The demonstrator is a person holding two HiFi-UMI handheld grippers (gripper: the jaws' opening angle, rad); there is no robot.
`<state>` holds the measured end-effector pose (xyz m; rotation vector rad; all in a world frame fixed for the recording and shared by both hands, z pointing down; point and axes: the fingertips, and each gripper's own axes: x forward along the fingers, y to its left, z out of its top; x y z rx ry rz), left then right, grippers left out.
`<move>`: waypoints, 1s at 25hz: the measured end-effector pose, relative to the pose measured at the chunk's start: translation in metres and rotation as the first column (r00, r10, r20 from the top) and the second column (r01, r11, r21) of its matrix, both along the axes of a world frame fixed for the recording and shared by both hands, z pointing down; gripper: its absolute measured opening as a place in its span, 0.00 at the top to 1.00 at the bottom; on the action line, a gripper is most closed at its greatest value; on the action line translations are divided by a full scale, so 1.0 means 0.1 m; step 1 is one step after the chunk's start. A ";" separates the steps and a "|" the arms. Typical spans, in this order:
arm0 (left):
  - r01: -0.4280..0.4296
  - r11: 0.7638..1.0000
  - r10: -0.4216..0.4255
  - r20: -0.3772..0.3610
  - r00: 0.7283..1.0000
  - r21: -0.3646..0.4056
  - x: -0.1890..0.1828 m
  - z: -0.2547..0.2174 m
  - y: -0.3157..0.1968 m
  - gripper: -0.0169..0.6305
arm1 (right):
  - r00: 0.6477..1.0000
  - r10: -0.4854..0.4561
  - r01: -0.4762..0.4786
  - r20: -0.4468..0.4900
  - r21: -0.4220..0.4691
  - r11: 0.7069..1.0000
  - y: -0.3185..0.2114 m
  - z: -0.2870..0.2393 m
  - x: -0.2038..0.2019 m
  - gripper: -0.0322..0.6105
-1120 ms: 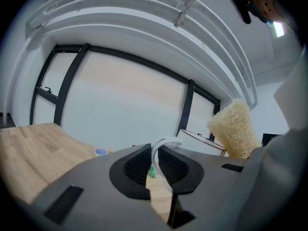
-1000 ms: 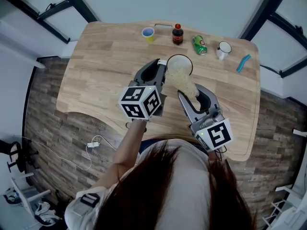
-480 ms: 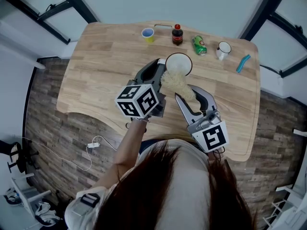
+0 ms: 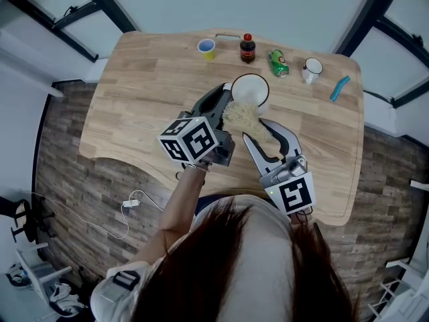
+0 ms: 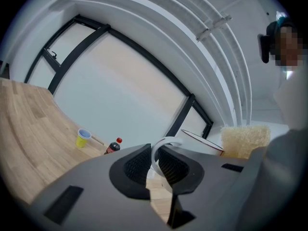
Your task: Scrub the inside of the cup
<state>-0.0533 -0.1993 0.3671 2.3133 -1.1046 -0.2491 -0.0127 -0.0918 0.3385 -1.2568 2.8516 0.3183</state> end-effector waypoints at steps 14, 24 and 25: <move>-0.037 0.998 0.030 -0.145 0.989 -0.047 0.00 -0.02 0.02 0.89 | 0.995 0.013 -0.015 -0.098 -0.019 1.000 0.01 0.18 -0.05 0.73; -0.077 0.996 0.065 -0.252 0.966 -0.036 -0.04 -0.13 0.04 0.89 | 0.993 0.014 -0.014 -0.120 -0.001 1.000 0.04 0.18 -0.09 0.73; -0.084 0.996 0.071 -0.264 0.962 -0.039 -0.04 -0.13 0.04 0.89 | 0.993 0.014 -0.014 -0.119 0.001 1.000 0.04 0.17 -0.09 0.73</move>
